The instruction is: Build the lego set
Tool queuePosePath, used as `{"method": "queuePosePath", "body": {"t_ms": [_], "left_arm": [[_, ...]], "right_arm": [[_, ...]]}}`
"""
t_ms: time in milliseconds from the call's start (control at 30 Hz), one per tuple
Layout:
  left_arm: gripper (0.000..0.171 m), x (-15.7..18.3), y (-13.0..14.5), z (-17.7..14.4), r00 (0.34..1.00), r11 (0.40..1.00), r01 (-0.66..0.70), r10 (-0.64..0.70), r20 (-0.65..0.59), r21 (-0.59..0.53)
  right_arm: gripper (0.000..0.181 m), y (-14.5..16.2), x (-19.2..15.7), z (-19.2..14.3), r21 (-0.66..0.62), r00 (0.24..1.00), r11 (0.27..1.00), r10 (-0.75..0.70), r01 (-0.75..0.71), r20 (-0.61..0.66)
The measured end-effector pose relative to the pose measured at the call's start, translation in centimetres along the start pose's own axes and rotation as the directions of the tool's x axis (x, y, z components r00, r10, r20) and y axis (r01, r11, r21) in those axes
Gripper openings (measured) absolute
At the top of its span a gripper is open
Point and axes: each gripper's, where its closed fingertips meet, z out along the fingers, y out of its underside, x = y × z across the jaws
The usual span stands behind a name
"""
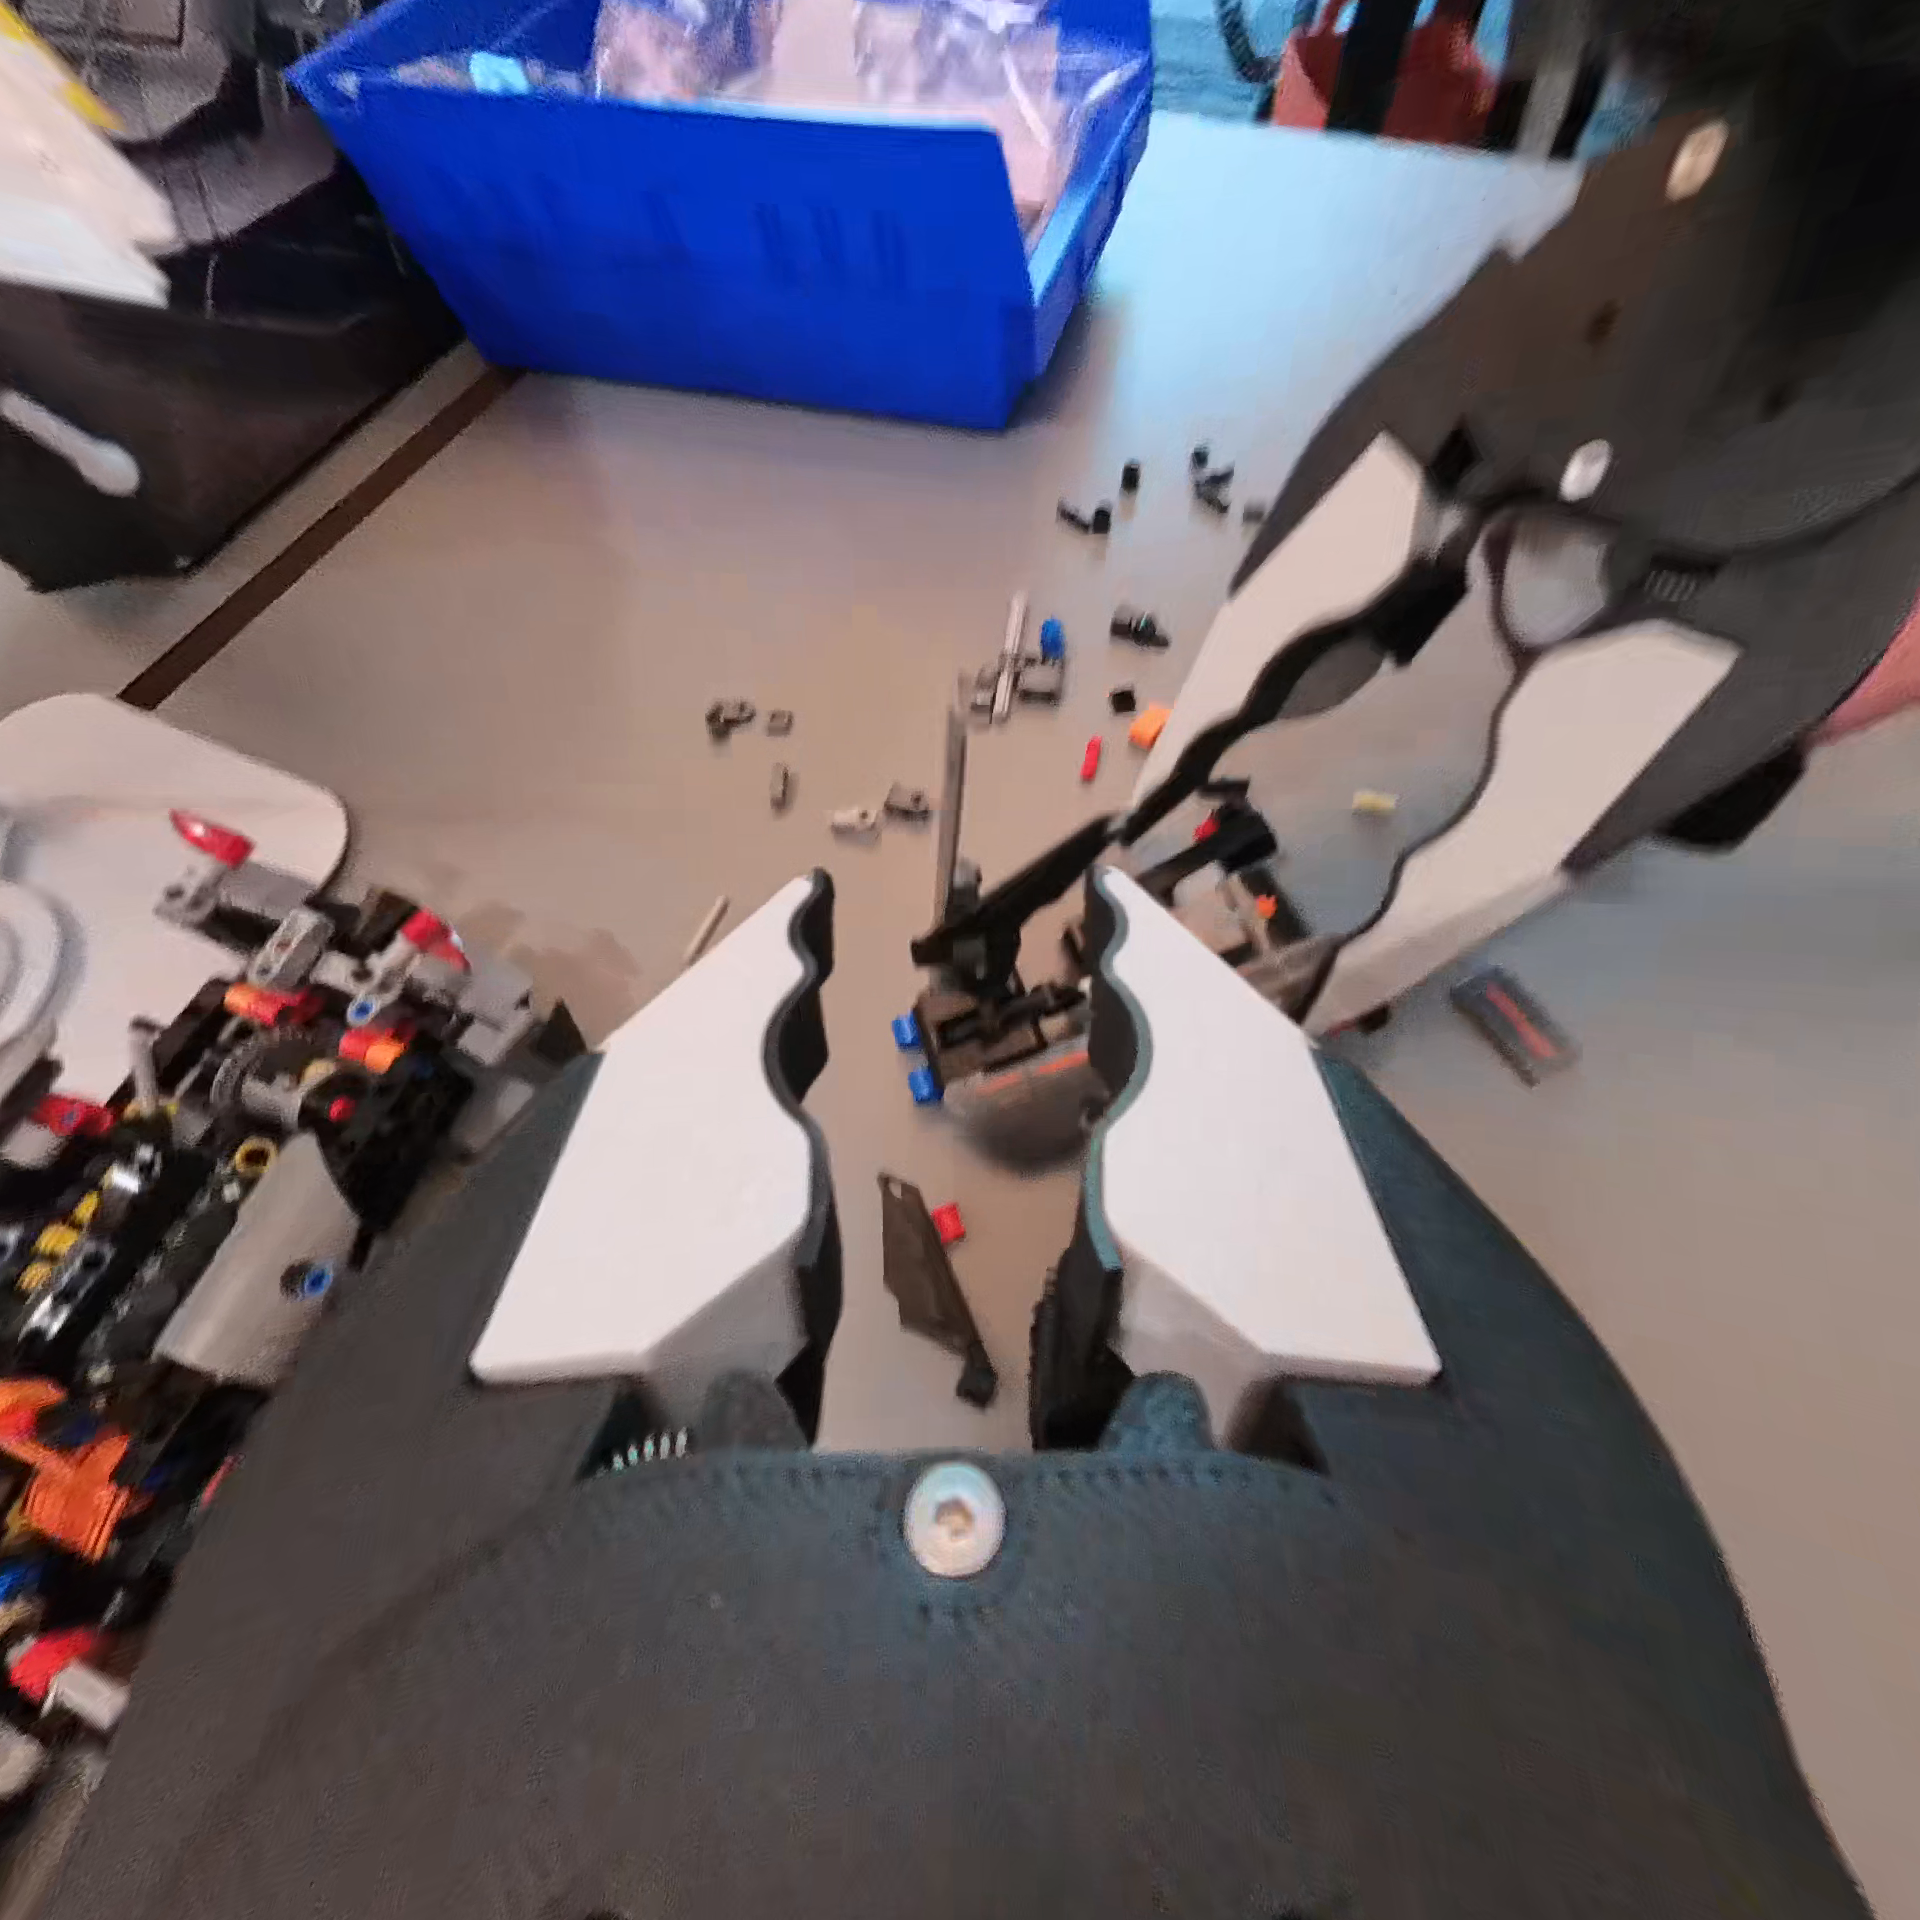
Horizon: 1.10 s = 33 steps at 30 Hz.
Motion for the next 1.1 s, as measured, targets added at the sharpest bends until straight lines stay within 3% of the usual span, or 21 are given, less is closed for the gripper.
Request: {"method": "queuePosePath", "body": {"t_ms": [100,300,467,700,833,967,1100], "left_arm": [[0.035,-0.4,-1.5,1.1,0.999,0.999,0.035,-0.035,-0.028,-0.016],[0.001,-0.7,-0.4,3.0,0.997,0.991,0.062,-0.068,-0.046,-0.122],[0.0,-2.4,0.0,2.4,0.985,0.98,0.173,-0.174,0.002,-0.1],[0.0,-5.4,1.4,0.1,0.915,0.917,0.397,-0.398,0.07,0.025],[0.0,-6.6,2.6,-1.1,0.844,0.84,0.526,-0.535,0.039,0.134],[0.0,-7.1,3.4,-1.8,0.806,0.794,0.578,-0.592,0.023,0.187],[0.0,-7.0,3.4,-2.1,0.801,0.79,0.573,-0.596,0.052,0.22]], "right_arm": [[0.065,0.1,-0.4,0.7,-0.009,0.999,0.999,-0.037,0.037,0.013],[0.059,0.1,-0.5,0.9,0.0,0.997,0.999,-0.046,0.046,0.056],[0.06,-0.2,0.5,0.4,0.0,0.997,0.997,-0.081,0.081,0.019],[0.072,-2.9,1.7,-2.7,0.169,0.994,0.985,-0.021,0.038,-0.103],[0.069,-2.3,1.9,-2.5,0.222,0.979,0.954,0.206,-0.199,-0.006],[0.073,-3.3,-0.3,-1.1,0.261,0.911,0.883,0.328,-0.39,0.251],[0.066,-4.6,-0.4,0.4,0.242,0.878,0.863,0.365,-0.444,0.308]]}}
